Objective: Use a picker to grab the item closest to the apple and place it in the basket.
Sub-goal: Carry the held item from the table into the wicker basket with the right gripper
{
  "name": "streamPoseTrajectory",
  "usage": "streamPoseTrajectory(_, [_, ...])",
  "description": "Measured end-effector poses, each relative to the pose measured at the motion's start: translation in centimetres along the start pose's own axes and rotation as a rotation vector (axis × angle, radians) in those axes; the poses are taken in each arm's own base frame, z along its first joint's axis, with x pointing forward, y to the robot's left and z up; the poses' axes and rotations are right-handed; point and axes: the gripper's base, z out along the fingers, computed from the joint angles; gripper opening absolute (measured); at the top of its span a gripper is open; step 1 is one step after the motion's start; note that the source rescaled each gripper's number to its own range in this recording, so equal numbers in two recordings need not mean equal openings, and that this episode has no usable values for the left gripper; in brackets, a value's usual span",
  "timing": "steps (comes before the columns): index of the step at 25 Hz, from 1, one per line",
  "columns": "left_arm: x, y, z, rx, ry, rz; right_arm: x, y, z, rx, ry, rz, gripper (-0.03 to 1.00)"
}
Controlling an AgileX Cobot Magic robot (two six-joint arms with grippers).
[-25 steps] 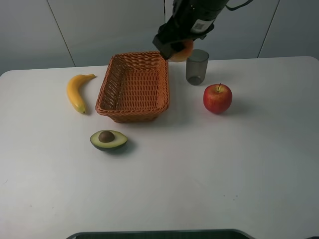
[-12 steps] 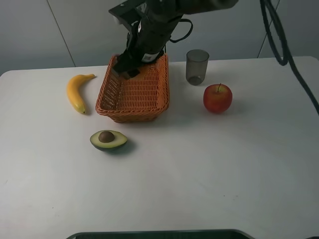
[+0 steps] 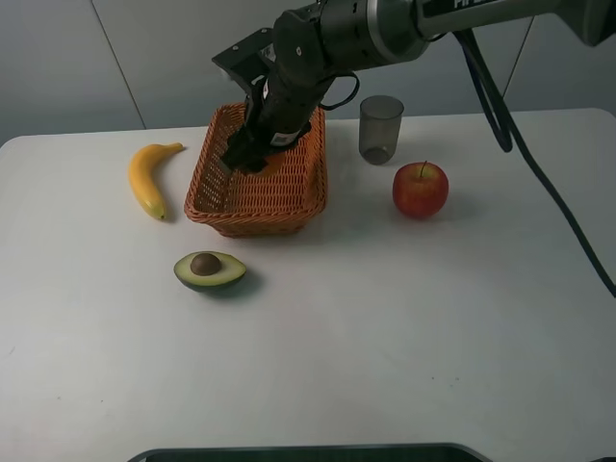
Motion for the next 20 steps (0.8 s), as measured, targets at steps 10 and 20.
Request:
streamPoseTrajectory(10, [0.0, 0.0, 0.0, 0.0, 0.0, 0.0, -0.1, 0.1, -0.1, -0.009, -0.006, 0.023, 0.99])
streamPoseTrajectory(20, [0.0, 0.0, 0.0, 0.0, 0.0, 0.0, -1.9, 0.1, -5.1, -0.038, -0.02, 0.065, 0.99])
